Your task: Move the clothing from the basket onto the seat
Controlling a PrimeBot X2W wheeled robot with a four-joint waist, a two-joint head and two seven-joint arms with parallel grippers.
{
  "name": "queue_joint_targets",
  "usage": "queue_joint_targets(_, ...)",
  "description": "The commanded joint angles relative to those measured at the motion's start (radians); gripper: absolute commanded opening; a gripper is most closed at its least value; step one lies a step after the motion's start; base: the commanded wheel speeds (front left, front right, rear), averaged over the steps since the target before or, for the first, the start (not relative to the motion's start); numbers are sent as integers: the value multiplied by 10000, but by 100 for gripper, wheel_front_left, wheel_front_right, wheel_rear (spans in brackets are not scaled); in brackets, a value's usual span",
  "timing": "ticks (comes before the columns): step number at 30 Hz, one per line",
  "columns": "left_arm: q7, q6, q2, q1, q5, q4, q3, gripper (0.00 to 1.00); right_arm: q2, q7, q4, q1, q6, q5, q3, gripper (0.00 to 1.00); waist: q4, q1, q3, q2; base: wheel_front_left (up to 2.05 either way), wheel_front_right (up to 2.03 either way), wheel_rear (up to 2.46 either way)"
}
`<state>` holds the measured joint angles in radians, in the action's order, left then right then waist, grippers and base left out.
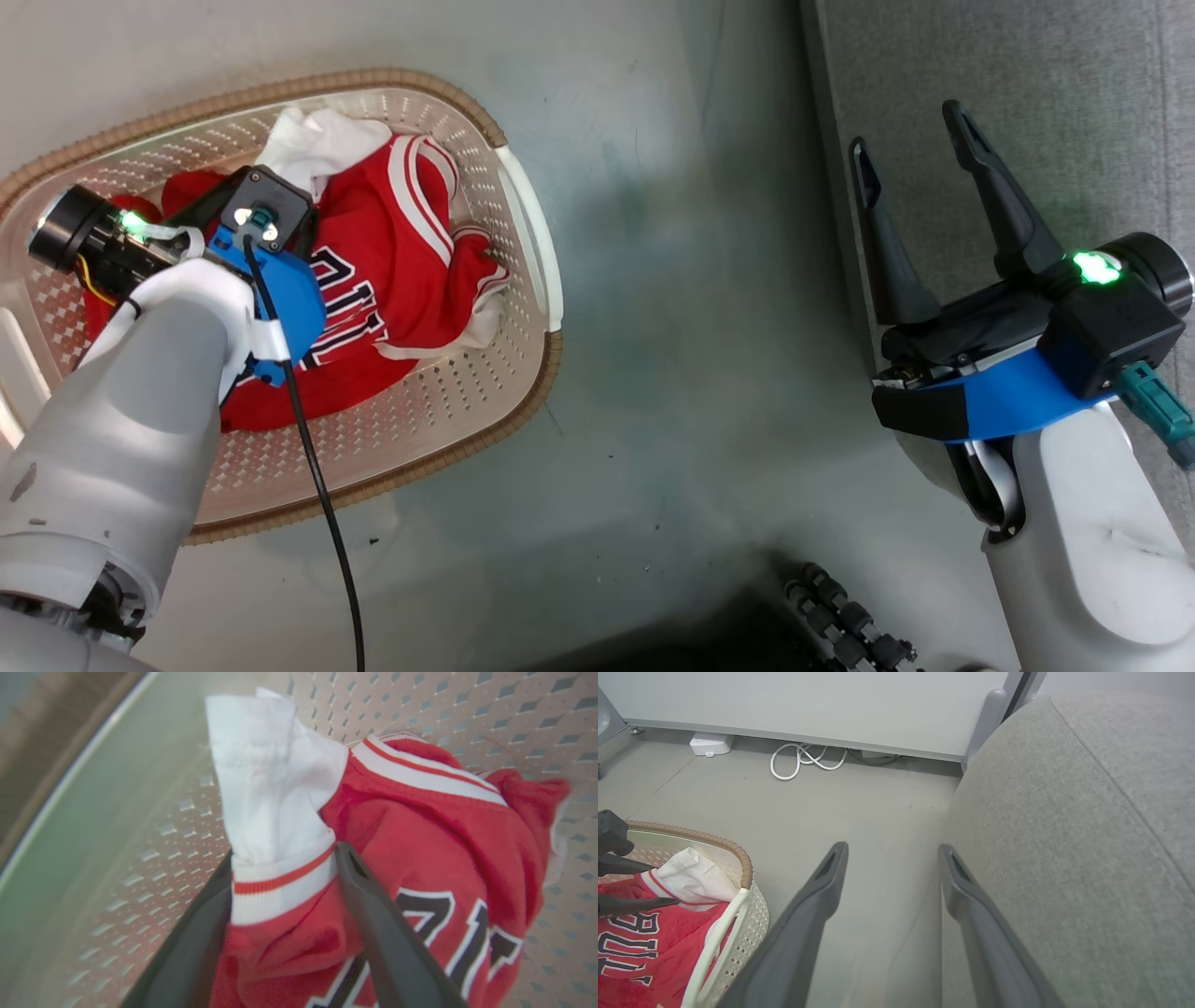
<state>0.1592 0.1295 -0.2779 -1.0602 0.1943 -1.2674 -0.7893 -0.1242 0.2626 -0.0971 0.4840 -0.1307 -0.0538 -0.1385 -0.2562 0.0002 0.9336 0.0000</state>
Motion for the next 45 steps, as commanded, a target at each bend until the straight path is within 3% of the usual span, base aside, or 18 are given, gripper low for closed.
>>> queue_joint_targets(1, -11, 5, -11, -232, 60, -45, -51, 100, -31, 35, 78, 162, -1, 22, 32, 100, -1, -2, 167, 0, 0, 0, 0)
queue_joint_targets(2, -28, 5, -2, -276, 43, -59, -106, 100, -30, 35, 98, 182, -1, 34, 50, 100, 11, -2, 214, 0, 0, 0, 0)
queue_joint_targets(3, -90, 5, 16, -286, 27, -80, -161, 90, -29, 35, 110, 194, -1, 43, 63, 100, 20, -2, 245, 0, 0, 0, 0)
queue_joint_targets(4, -134, 5, 52, -271, 38, -96, -204, 28, -32, 35, 114, 207, -1, 44, 72, 100, 32, -2, 267, 0, 0, 0, 0)
queue_joint_targets(5, -156, 5, 77, -280, 29, -92, -244, 0, -39, 35, 120, 236, -1, 41, 77, 100, 46, -2, 287, 0, 0, 0, 0)
queue_joint_targets(14, 198, 5, 391, -251, 420, -144, -243, 0, -125, 35, 23, 236, -1, 86, 167, 100, 313, -2, 39, 0, 0, 0, 0)
queue_joint_targets(24, 1050, 6, 1229, 388, 1337, 595, 185, 0, -448, 35, -200, -319, -1, 126, 491, 100, 1067, -2, -1388, 0, 0, 0, 0)
queue_joint_targets(35, 1071, 6, 1228, 1951, 1641, 3661, 947, 0, -501, 35, -582, -1115, -1, 172, 650, 100, 1750, -2, -3723, 0, 0, 0, 0)
queue_joint_targets(45, 1074, 6, 1391, 2727, 1232, 5985, 1551, 0, -335, 33, -887, -2017, -1, 206, 631, 100, 2095, -2, -5779, 0, 0, 0, 0)
